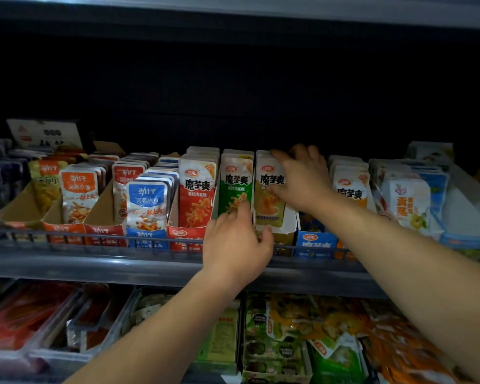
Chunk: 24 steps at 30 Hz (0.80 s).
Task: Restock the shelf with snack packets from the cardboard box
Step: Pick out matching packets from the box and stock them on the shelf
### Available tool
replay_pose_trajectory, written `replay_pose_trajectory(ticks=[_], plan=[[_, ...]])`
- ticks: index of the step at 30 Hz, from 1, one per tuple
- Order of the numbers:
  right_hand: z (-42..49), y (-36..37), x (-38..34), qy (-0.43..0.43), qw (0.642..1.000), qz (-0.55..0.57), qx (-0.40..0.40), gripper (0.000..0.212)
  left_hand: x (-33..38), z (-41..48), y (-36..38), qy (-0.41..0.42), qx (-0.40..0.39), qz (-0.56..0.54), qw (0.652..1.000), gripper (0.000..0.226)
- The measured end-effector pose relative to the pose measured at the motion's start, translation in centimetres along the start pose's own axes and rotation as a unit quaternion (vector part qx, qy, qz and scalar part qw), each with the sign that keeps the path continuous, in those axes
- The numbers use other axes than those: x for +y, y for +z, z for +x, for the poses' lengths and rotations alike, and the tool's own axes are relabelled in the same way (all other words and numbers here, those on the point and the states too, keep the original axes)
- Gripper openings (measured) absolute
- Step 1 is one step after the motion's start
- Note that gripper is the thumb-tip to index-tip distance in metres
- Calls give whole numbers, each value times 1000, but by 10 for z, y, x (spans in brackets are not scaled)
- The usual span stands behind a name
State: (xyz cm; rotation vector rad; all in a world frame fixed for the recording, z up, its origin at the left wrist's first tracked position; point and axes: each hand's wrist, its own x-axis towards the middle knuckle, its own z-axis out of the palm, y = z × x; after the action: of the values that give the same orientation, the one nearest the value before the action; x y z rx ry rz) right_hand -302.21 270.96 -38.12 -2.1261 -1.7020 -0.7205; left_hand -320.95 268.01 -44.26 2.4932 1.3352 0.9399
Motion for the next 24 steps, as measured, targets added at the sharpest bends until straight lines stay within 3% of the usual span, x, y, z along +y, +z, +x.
replay_pose_trajectory(ticks=[8,12,18,24], plan=[[-7,-6,-3,26,999,28,14,85,-1,0,1,3,-3,1,1000,70],[-31,-23,3,23,996,81,39,72,-1,1,1,2,-6,8,1000,70],[-96,-49,7,13,985,166,48,49,-1,-9,-14,40,54,-33,997,58],[-182,-57,-23,0,968,251,-26,33,-23,-55,-38,51,72,-86,992,37]])
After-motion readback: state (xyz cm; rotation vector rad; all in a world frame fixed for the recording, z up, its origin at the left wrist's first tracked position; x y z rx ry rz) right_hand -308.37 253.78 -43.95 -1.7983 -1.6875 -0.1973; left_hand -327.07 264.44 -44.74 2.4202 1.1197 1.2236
